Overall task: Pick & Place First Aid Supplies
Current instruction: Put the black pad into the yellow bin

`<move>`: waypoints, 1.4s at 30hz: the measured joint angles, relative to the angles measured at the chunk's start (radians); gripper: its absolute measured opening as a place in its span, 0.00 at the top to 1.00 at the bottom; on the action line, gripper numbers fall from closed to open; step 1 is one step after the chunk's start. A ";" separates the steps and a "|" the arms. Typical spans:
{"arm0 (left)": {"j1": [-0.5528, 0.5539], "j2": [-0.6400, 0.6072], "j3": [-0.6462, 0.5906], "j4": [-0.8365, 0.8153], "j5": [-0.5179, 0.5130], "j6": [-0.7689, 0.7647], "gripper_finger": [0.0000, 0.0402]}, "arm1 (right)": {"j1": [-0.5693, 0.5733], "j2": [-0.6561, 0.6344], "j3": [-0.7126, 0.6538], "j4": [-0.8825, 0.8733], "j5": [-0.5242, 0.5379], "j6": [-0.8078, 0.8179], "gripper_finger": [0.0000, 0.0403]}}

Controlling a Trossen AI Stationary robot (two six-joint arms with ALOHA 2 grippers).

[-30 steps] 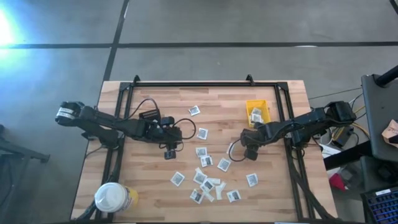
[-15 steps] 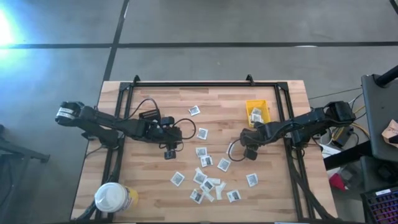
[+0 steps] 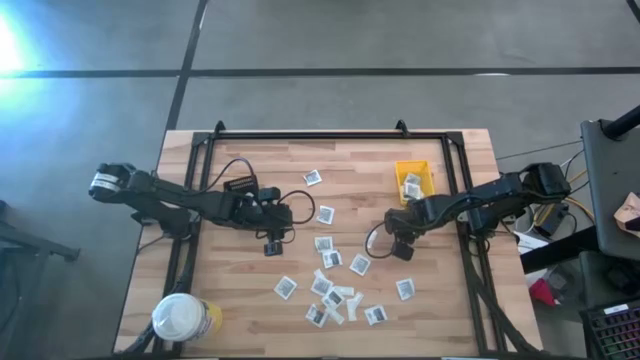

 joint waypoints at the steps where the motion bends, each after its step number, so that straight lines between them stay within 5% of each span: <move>1: 0.000 0.000 0.000 -0.001 0.000 0.000 0.69 | 0.000 -0.006 0.008 -0.002 -0.015 -0.001 0.98; 10: 0.000 0.000 -0.001 -0.005 0.000 0.000 0.69 | 0.001 -0.084 0.121 -0.027 -0.020 -0.068 0.98; 19: 0.000 0.000 -0.001 -0.025 0.000 -0.001 0.69 | -0.006 -0.190 0.157 -0.079 0.133 -0.120 0.98; 28: 0.000 0.000 -0.001 -0.026 0.000 -0.002 0.69 | 0.010 -0.183 0.158 -0.082 0.020 -0.130 0.97; 33: 0.000 0.000 -0.001 0.004 0.002 -0.007 0.69 | 0.022 -0.169 0.166 -0.081 0.002 -0.125 0.90; 42: -0.001 0.069 -0.001 0.320 0.052 0.095 0.69 | 0.028 -0.143 0.163 -0.077 -0.026 0.000 0.70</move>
